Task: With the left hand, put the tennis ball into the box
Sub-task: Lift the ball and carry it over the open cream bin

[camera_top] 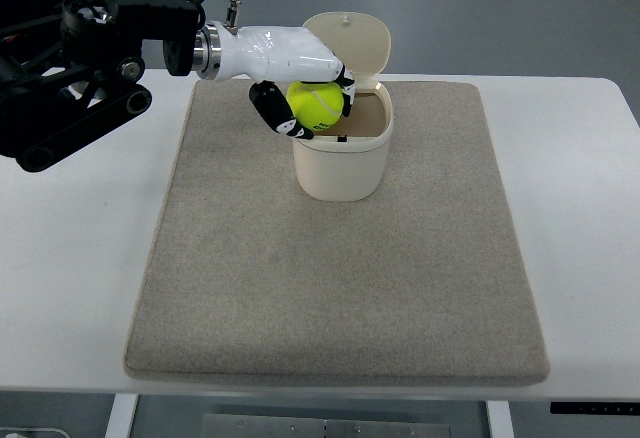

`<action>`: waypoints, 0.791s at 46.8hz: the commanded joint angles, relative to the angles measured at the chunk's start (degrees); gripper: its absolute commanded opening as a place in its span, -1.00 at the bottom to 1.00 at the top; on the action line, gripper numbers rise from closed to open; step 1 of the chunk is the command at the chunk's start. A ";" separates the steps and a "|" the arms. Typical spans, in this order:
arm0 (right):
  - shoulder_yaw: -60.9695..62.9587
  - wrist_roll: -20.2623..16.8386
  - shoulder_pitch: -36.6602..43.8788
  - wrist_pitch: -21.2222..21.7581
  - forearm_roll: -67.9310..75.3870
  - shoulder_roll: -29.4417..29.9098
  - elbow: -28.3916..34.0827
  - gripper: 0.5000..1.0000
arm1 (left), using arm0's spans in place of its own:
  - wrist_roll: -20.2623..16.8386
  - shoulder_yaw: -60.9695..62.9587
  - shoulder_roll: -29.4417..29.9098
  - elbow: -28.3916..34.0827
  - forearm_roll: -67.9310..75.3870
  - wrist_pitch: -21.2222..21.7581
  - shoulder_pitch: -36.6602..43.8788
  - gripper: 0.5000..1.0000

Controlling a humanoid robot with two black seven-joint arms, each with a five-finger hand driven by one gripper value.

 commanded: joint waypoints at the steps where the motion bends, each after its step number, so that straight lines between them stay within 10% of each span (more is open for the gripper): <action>1: 0.00 0.00 0.00 0.00 0.00 0.00 0.00 0.75 | 0.01 0.06 -1.79 1.62 0.08 -0.01 -0.63 -1.00; 11: 0.00 0.00 0.00 0.00 0.00 0.00 0.00 0.75 | 0.10 0.50 -2.84 3.64 0.08 -0.01 -1.87 -1.00; 19: 0.00 0.00 0.00 0.00 0.00 0.00 0.00 0.75 | 0.10 0.59 -3.37 4.43 -0.09 -0.01 -1.60 -0.04; 37: 0.00 0.00 0.00 -0.09 0.00 0.00 0.00 0.75 | 0.19 0.50 -2.76 3.99 -0.71 -0.18 -1.34 0.85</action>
